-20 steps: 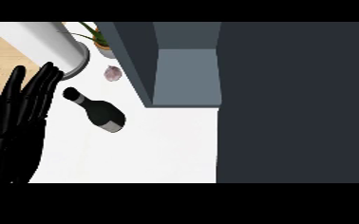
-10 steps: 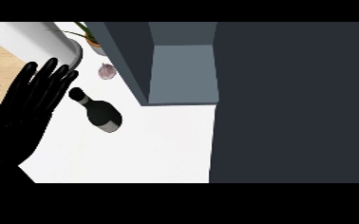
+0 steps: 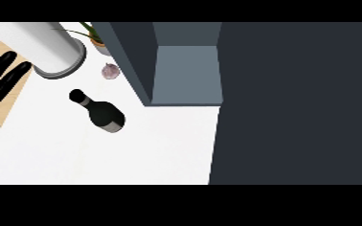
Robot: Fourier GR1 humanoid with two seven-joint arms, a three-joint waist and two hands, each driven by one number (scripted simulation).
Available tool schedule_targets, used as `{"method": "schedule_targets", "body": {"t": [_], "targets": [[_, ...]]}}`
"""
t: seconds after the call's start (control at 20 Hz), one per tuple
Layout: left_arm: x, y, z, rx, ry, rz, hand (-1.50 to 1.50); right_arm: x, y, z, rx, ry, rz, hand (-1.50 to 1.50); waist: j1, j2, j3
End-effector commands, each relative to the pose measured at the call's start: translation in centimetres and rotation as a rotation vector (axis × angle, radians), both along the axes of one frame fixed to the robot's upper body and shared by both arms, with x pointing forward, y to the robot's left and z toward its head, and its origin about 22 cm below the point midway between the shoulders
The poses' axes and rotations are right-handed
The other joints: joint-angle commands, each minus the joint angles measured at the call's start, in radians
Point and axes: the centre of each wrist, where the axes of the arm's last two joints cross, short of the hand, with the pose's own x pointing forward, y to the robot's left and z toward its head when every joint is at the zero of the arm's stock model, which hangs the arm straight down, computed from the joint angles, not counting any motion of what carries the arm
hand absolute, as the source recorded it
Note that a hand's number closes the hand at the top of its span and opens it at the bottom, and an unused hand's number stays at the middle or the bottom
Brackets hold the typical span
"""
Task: Pick up the wine, place it into the cabinet and close the cabinet
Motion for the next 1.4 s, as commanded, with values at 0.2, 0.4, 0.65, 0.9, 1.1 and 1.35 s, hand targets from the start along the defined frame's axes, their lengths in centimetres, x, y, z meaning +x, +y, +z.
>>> {"method": "schedule_targets", "body": {"t": [0.2, 0.4, 0.65, 0.9, 1.1, 1.35], "targets": [[0.0, 2.6, 4.1, 0.005, 0.056, 0.008, -1.50, -2.9, 0.1, 4.0, -0.003, -0.006, 0.025, -1.50, 0.003, 0.002, 0.000], [0.3, 2.7, 2.7, 0.023, 0.075, 0.026, -1.50, -4.2, 0.9, 4.8, 0.019, -0.003, -0.001, -1.50, -0.005, 0.001, -0.001], [-0.5, 1.4, 5.5, 0.027, 0.092, 0.013, -1.50, -2.2, 1.5, 4.5, 0.023, 0.002, -0.011, -1.50, 0.001, 0.002, 0.000], [0.7, 2.4, 1.3, 0.061, 0.116, 0.064, -1.50, -2.9, 2.3, 4.6, 0.012, 0.006, 0.006, -1.50, -0.009, 0.002, 0.000], [1.1, 0.5, 2.5, 0.068, 0.095, 0.062, -1.50, -3.5, 3.1, 4.8, 0.021, 0.005, 0.015, -1.50, -0.010, 0.000, 0.000], [1.4, 2.1, -0.5, 0.072, 0.125, 0.082, -1.50, -3.9, 2.7, 4.6, 0.020, -0.002, 0.001, -1.50, -0.009, 0.000, 0.000]]}}
